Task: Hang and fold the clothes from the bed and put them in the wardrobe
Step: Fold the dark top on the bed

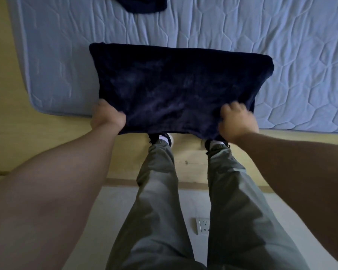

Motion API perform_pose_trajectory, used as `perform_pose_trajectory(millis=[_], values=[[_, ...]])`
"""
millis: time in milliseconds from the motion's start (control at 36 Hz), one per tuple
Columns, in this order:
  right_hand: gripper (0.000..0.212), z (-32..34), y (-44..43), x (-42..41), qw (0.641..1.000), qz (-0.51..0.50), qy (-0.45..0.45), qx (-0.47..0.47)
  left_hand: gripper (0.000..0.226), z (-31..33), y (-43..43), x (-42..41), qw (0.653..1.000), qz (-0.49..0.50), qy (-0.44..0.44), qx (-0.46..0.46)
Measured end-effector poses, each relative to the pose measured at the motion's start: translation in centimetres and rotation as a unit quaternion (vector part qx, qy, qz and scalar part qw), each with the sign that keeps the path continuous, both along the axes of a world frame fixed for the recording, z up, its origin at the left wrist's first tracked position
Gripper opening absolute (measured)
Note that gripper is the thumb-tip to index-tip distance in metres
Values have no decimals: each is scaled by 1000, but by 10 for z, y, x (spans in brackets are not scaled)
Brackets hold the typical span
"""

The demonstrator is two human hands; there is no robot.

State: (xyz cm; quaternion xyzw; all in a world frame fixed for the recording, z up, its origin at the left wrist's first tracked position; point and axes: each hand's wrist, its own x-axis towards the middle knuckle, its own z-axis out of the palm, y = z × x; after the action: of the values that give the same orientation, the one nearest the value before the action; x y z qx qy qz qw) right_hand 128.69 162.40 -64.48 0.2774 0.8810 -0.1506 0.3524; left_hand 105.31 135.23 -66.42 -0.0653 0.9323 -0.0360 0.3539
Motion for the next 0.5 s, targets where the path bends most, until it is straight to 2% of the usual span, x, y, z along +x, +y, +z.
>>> perform_pose_trajectory(millis=[111,194,278,333,389,500], values=[[46,-5,32,-38,985,-93,120,76,48,0,34,-34,986,-60,118,103],[59,-15,64,-71,980,-133,129,71,57,-6,61,-63,975,-155,87,130],[75,-28,100,-105,987,-147,63,11,72,-13,87,-93,958,-278,2,65],[85,-35,120,-123,993,-115,-11,-25,73,-17,103,-110,940,-338,-32,37],[93,-39,130,-135,993,-71,-81,-50,72,-21,116,-122,929,-365,-57,37],[89,-49,129,-145,985,-21,-155,-71,52,-28,135,-133,922,-370,-108,9]])
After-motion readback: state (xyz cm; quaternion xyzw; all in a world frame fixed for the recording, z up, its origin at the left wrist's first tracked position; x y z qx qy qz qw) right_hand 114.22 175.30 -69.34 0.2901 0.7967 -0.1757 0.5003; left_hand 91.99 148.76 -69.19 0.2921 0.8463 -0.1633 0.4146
